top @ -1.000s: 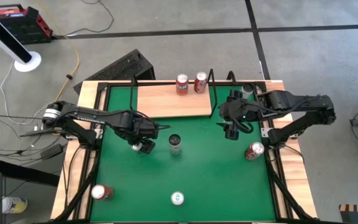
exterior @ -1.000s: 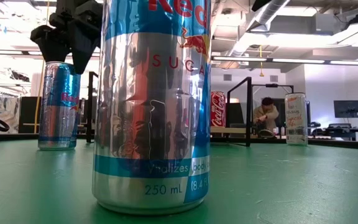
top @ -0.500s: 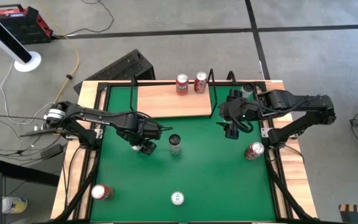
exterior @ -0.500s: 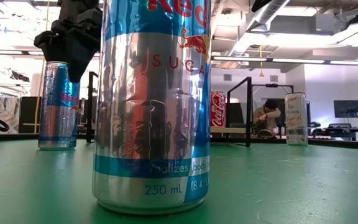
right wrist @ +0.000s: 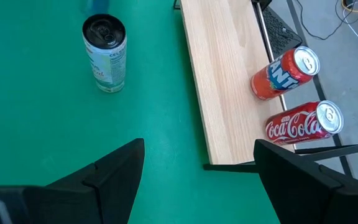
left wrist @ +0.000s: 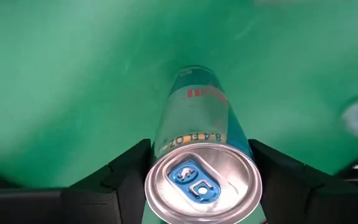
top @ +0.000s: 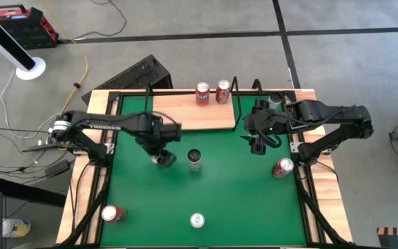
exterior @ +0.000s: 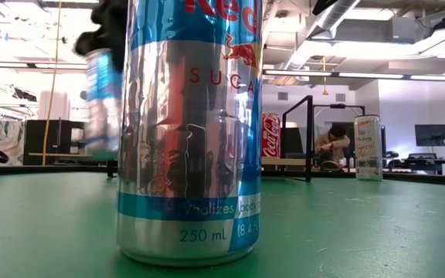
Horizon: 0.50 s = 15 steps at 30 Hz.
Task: Place canned beverage on shelf
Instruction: Put the left blue soda can on the shelf
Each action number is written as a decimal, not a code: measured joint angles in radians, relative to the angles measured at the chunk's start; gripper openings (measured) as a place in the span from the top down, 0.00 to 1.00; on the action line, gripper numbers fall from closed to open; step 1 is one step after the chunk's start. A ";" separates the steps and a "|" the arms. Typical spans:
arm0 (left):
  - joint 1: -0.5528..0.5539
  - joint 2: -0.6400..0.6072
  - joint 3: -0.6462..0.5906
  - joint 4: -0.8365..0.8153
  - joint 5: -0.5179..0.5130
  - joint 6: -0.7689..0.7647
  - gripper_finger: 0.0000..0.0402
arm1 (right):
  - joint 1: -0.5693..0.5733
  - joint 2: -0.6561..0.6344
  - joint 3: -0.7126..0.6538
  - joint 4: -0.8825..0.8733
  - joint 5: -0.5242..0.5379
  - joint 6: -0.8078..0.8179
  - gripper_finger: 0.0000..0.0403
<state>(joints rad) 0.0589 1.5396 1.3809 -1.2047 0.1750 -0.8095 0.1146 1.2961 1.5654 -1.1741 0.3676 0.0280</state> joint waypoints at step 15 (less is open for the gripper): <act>0.352 0.270 0.648 -0.271 -0.167 0.538 0.45 | -0.075 0.000 0.000 -0.036 0.001 -0.005 0.19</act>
<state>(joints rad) 0.4108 1.8095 2.0294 -1.4761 0.0083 -0.2716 0.0395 1.2961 1.5654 -1.2105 0.3683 0.0229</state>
